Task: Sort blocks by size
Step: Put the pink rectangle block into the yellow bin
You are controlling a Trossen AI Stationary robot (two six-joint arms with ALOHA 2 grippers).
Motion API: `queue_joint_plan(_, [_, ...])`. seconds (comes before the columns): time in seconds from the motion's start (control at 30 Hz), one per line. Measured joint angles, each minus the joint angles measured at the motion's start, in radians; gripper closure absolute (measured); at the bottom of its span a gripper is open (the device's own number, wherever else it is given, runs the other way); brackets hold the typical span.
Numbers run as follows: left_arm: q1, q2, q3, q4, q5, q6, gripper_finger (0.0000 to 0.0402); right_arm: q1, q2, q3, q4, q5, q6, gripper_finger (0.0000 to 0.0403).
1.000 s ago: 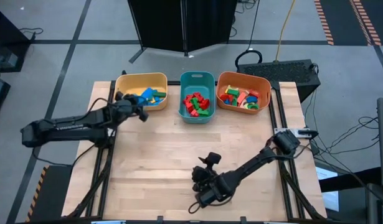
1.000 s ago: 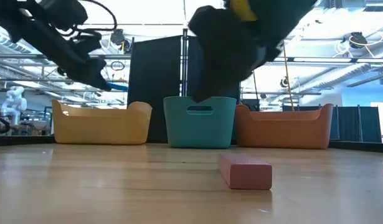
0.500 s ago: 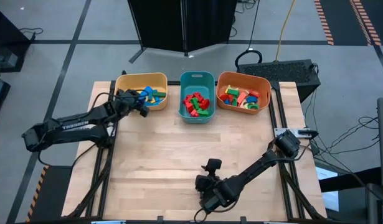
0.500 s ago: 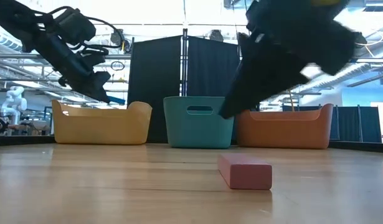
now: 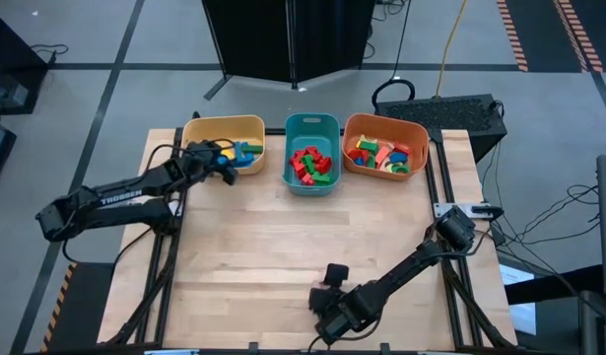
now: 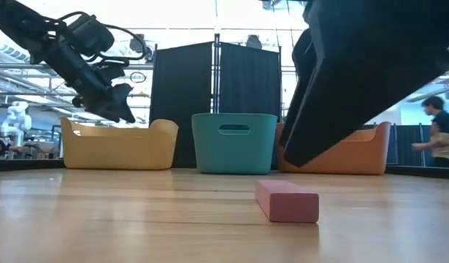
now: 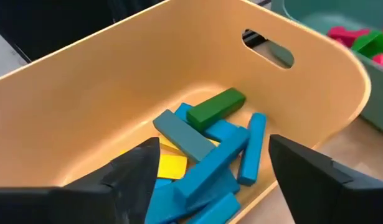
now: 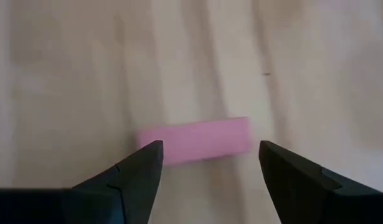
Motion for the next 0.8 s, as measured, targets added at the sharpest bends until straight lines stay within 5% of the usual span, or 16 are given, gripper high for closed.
queue_joint_plan(0.5, [-0.026,-0.138,0.000,-0.006,0.183,-0.127,0.0102,0.011,0.047,-0.018,0.015,-0.057,-0.033,0.0151])
queue_joint_plan(0.8, [-0.107,-0.226,0.000,-0.002,0.166,-0.092,0.0102,-0.071,0.058,-0.042,0.248,0.069,-0.206,0.0151])
